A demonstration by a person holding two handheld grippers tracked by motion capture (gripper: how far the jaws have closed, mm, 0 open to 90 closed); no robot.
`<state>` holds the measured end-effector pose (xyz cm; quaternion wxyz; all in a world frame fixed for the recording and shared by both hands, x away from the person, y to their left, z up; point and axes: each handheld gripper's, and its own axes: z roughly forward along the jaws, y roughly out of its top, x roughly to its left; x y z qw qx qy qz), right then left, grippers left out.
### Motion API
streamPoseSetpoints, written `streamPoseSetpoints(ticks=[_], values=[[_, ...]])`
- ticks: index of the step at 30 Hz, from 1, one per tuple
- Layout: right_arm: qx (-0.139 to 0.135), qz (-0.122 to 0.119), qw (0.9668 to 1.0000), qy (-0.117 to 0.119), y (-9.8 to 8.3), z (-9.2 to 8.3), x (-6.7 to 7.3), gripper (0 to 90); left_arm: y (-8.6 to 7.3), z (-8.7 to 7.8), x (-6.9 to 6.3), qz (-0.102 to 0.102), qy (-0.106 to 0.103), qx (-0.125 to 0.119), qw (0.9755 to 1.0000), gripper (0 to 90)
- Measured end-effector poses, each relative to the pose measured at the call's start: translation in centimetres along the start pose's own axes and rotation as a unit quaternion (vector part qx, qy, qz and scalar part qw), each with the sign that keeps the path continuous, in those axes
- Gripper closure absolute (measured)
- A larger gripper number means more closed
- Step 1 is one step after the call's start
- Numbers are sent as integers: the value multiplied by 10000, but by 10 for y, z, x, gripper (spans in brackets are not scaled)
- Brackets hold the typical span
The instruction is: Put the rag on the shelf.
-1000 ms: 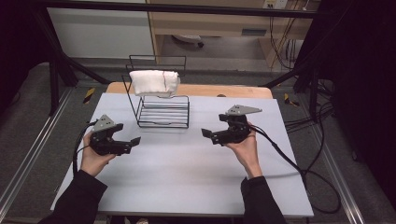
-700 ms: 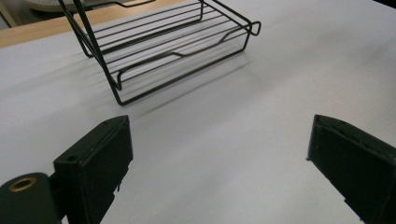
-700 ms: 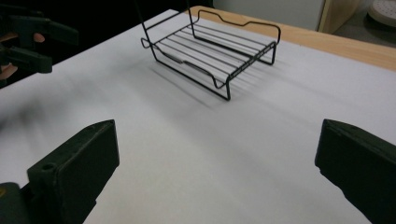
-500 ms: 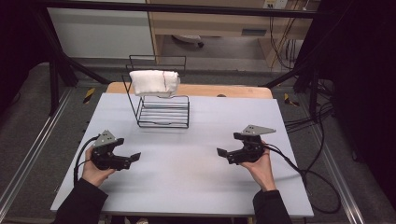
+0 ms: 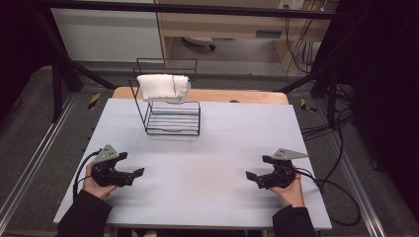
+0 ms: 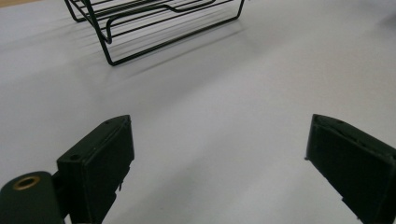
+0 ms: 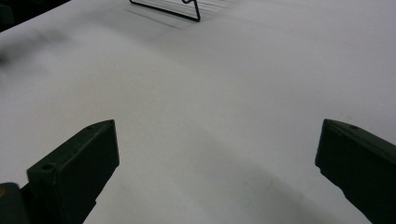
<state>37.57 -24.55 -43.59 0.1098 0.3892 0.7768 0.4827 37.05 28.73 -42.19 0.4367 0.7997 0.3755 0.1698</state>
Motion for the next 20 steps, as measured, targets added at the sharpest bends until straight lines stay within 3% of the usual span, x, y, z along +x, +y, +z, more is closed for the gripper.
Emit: streamPoseSetpoints(ticks=[7,20], values=[[117,66,9999,-94,-16,-8,-6,3,-6,3,-1,-22,-26,78,10000,76],[99,43,9999,-44,-19,-9,-4,4,-10,2,1,-45,-47,81,9999,77]])
